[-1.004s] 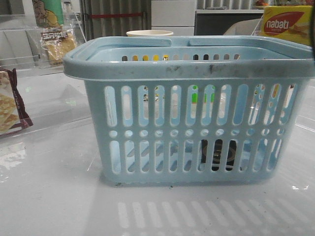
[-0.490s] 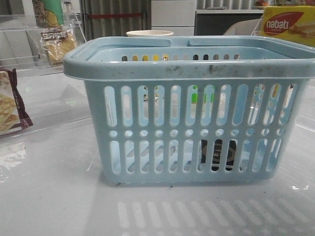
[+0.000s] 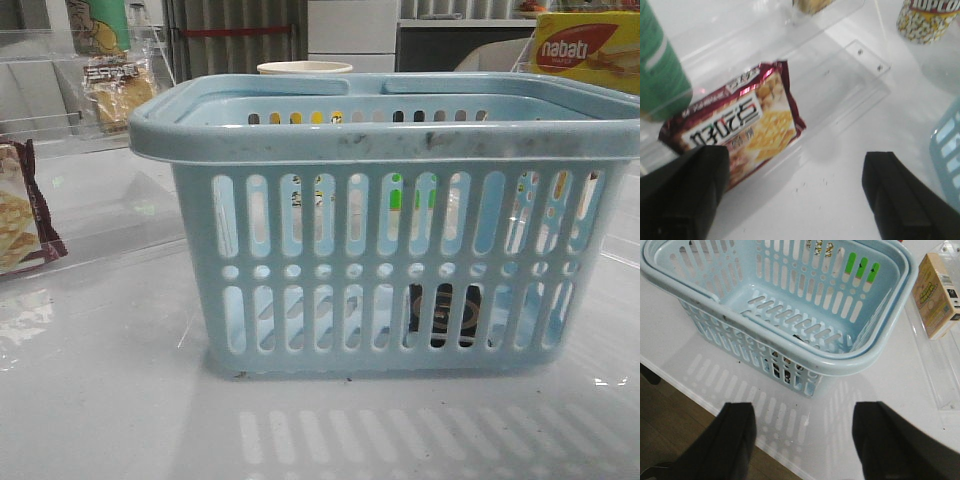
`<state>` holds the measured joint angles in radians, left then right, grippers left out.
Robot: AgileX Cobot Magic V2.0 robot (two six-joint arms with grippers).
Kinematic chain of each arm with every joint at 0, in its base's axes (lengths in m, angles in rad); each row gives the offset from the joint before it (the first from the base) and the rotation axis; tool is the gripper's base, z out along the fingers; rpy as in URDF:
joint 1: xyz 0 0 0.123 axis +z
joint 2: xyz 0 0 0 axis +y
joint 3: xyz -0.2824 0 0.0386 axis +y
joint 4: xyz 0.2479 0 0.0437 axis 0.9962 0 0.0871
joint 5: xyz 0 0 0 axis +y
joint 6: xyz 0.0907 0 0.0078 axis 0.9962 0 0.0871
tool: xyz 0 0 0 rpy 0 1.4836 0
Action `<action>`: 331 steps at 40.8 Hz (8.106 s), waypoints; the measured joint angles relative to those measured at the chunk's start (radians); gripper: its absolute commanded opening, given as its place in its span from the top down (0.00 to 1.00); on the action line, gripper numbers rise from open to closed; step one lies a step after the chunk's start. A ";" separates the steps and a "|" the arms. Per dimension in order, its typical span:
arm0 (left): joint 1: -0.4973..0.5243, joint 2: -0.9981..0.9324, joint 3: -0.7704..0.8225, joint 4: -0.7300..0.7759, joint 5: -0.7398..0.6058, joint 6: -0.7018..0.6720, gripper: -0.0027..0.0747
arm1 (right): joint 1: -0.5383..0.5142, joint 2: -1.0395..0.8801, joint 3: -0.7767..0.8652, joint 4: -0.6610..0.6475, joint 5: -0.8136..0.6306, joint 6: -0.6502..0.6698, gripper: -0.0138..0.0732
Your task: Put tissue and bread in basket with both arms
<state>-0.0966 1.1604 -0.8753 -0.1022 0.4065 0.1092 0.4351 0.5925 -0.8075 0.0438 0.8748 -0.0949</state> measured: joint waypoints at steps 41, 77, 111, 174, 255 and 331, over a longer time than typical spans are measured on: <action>-0.007 0.830 -0.640 0.014 -0.349 0.000 0.19 | 0.000 0.000 0.000 0.000 0.004 -0.002 0.23; -0.043 0.716 -0.642 0.021 -0.362 0.000 0.85 | 0.000 0.000 0.000 0.000 0.005 -0.002 0.23; -0.455 0.259 -0.642 0.064 0.228 0.000 0.85 | 0.000 0.000 0.000 0.000 0.006 -0.002 0.23; -0.638 0.267 -0.638 0.102 0.422 0.000 0.45 | 0.000 0.000 0.000 0.000 0.006 -0.004 0.23; -0.638 -0.563 0.095 0.159 0.453 0.000 0.85 | 0.000 0.000 0.000 0.000 0.008 -0.004 0.78; 0.064 -1.166 0.882 0.012 -0.357 0.000 0.85 | 0.000 0.000 0.000 0.000 0.008 -0.004 0.78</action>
<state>-0.0324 -0.0058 0.0072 -0.0899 0.0497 0.1092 0.4351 0.5925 -0.8075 0.0438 0.8824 -0.0987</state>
